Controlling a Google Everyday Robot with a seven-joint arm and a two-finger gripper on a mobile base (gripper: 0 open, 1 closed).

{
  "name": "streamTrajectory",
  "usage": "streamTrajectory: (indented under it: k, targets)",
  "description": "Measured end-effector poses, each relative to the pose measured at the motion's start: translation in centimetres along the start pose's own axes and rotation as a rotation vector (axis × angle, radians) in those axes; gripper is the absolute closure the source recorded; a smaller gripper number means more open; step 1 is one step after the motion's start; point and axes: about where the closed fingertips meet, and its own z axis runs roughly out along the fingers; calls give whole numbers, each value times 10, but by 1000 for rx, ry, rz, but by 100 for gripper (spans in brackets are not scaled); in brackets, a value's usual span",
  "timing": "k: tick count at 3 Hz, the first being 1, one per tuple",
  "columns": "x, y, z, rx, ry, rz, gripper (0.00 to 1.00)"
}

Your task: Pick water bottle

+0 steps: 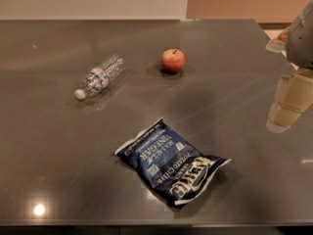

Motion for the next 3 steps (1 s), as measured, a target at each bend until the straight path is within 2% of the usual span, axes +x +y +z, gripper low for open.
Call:
streamTrajectory:
  k: [2,3]
  targets:
    - [0,0,0,0,0,-1,0]
    - [-33,-22,11,-4,-39,-102,0]
